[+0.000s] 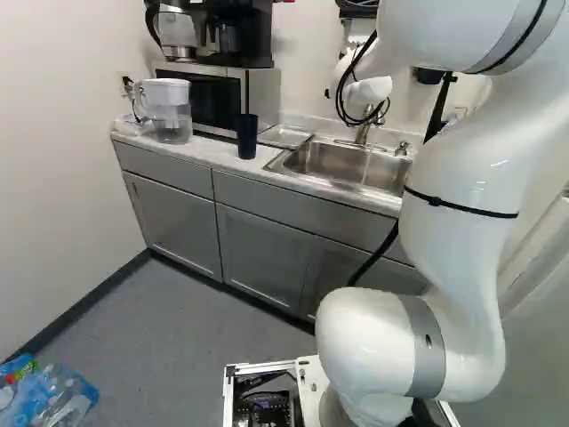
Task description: Rinse the cup and place it in the tray
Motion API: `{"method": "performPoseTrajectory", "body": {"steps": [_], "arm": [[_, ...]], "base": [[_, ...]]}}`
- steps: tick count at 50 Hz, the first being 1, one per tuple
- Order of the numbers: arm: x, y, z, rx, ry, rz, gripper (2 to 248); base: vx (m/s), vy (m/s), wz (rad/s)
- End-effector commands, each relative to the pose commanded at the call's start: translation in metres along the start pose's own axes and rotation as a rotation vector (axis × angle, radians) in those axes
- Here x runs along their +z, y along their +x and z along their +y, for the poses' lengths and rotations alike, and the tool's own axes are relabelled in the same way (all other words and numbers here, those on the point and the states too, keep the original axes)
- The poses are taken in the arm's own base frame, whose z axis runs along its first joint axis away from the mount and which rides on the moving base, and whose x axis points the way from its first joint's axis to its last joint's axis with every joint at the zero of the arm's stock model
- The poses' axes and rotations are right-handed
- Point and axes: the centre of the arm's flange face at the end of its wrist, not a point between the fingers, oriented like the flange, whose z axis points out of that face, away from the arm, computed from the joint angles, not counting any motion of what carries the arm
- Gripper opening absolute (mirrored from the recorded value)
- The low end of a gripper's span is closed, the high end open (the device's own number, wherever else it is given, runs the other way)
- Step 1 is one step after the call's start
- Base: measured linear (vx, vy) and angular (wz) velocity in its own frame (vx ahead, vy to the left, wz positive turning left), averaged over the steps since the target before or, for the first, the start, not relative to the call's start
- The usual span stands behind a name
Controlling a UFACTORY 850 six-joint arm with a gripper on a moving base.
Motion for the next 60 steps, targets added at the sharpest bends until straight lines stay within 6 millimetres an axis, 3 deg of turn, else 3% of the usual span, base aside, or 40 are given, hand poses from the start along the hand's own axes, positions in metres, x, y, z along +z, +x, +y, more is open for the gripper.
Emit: {"method": "performPoseTrajectory", "body": {"steps": [29, 60], "arm": [[-0.05, -0.025, -0.023, -0.012, 0.039, -0.207, 247], [-0.105, -0.056, -0.005, -0.004, 0.009, -0.468, 247]], "base": [[0.0, 0.0, 0.0], [0.0, 0.0, 0.0]]}}
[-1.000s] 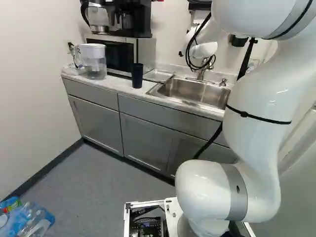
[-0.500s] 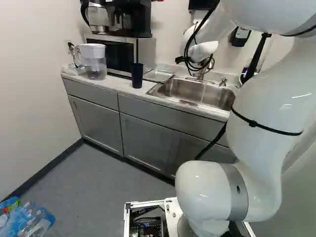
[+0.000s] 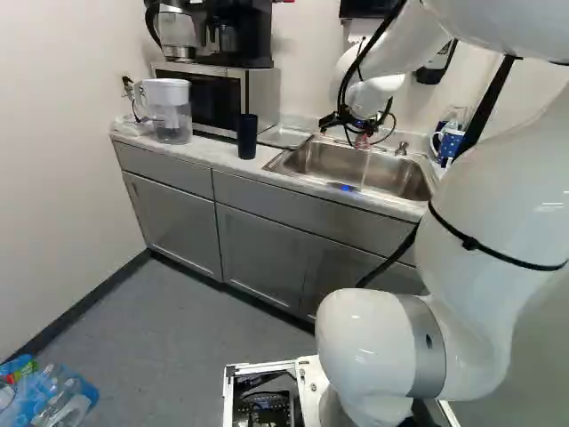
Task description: Rinse the cup and place it in the tray
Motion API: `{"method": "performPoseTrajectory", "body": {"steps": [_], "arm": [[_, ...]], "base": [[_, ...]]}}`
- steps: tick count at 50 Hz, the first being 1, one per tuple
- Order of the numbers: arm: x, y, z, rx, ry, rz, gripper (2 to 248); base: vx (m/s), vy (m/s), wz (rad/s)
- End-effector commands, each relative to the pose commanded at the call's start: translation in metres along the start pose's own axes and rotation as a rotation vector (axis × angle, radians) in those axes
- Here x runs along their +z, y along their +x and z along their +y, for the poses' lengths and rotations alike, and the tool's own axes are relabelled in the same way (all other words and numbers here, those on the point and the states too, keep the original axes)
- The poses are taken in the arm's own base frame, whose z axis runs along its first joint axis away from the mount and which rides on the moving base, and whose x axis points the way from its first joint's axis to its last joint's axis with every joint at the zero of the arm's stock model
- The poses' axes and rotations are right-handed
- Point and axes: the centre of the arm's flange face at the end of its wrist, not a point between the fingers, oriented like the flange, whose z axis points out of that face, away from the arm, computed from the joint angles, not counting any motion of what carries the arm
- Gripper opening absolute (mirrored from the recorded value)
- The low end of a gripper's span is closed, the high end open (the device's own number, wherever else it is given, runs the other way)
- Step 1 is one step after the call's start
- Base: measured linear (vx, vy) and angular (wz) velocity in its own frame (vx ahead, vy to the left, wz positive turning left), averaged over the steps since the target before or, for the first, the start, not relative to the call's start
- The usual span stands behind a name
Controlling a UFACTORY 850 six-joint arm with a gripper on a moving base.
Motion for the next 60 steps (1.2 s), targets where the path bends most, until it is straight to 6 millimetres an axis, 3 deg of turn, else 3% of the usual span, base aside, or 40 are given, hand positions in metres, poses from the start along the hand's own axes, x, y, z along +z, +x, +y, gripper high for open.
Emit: {"method": "performPoseTrajectory", "body": {"steps": [33, 49, 60], "arm": [[-0.026, -0.041, 0.046, 0.071, -0.072, -0.242, 247], [-0.035, -0.048, 0.07, 0.111, -0.112, -0.241, 247], [-0.035, -0.048, 0.071, 0.112, -0.112, -0.241, 247]], "base": [[0.0, 0.0, 0.0], [0.0, 0.0, 0.0], [0.0, 0.0, 0.0]]}}
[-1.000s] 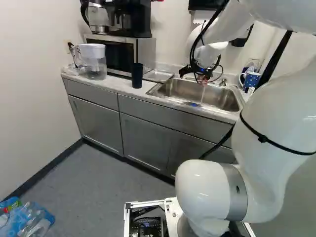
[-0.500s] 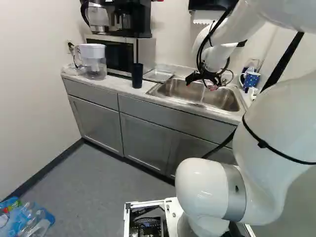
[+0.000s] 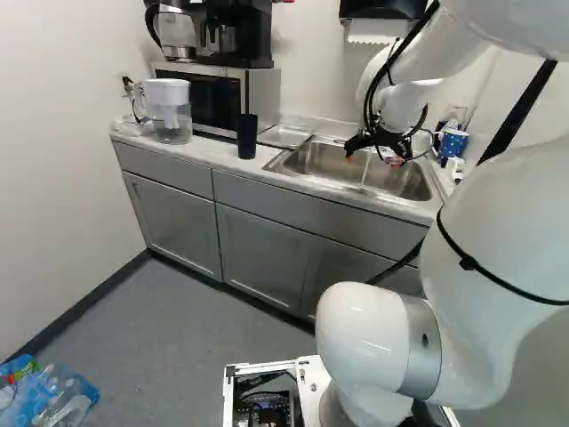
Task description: Rinse the cup and place it in the tray
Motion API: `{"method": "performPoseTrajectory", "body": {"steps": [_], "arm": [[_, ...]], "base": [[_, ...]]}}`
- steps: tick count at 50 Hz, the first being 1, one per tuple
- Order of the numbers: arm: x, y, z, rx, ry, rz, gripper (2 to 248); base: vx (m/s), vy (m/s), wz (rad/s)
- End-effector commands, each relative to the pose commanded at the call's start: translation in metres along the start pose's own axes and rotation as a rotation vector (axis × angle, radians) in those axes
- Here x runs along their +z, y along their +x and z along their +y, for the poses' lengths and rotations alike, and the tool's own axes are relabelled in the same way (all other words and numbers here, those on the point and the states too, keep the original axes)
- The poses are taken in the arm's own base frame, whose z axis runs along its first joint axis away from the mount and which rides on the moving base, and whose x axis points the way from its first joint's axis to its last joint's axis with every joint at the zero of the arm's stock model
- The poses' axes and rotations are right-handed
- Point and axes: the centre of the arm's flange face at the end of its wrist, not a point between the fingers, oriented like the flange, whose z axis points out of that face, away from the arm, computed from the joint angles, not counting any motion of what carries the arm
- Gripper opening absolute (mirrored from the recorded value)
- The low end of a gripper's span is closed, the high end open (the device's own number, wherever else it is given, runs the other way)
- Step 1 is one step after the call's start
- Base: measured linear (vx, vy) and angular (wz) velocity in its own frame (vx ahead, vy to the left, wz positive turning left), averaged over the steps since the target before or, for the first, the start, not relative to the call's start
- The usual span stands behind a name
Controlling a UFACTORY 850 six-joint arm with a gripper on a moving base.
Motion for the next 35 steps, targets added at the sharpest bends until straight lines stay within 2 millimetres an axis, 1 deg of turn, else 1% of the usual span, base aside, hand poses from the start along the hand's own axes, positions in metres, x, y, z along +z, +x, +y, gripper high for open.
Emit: {"method": "performPoseTrajectory", "body": {"steps": [18, 35], "arm": [[0.0, 0.0, -0.002, -0.004, 0.003, 0.0, 247], [0.004, 0.005, -0.029, -0.05, 0.039, -0.001, 247]], "base": [[0.0, 0.0, 0.0], [0.0, 0.0, 0.0]]}}
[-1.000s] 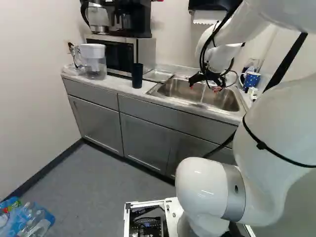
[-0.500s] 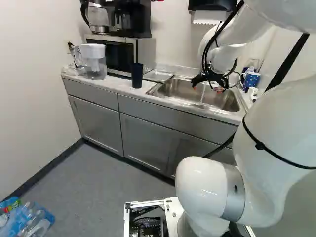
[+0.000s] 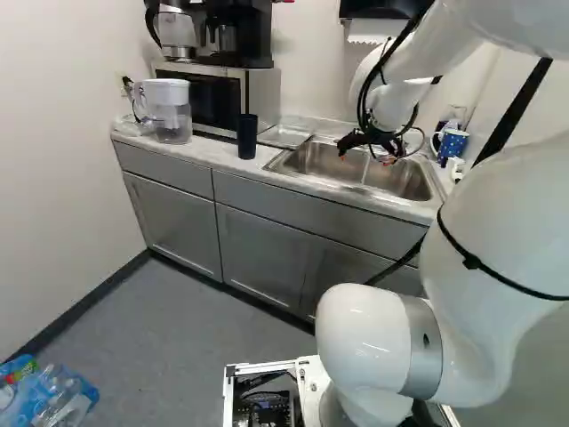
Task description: Rinse the cup and place it in the tray
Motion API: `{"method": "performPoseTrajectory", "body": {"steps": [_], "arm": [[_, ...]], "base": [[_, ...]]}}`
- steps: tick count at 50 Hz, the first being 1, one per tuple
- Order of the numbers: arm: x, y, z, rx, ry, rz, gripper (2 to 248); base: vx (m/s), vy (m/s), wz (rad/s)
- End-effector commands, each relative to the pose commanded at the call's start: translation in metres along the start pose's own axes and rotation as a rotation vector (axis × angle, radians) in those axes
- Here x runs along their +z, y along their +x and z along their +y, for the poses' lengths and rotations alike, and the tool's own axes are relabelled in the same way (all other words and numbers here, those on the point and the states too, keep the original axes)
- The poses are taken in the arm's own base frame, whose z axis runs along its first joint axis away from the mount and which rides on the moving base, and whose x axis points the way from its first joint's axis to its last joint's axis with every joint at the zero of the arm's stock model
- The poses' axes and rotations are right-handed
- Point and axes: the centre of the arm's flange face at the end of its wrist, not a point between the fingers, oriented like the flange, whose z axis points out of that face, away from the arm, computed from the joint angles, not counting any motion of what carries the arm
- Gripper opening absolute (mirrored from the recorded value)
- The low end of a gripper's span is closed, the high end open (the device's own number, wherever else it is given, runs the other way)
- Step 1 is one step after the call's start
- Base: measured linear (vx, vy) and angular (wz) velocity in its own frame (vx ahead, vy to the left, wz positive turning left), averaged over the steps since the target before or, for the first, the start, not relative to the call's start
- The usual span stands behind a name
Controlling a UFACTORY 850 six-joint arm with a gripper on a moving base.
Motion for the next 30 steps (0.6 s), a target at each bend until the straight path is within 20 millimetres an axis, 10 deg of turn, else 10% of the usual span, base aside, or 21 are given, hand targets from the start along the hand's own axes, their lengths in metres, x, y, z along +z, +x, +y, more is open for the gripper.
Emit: {"method": "performPoseTrajectory", "body": {"steps": [30], "arm": [[0.001, 0.001, -0.052, -0.089, 0.07, 0.0, 247]], "base": [[0.0, 0.0, 0.0]]}}
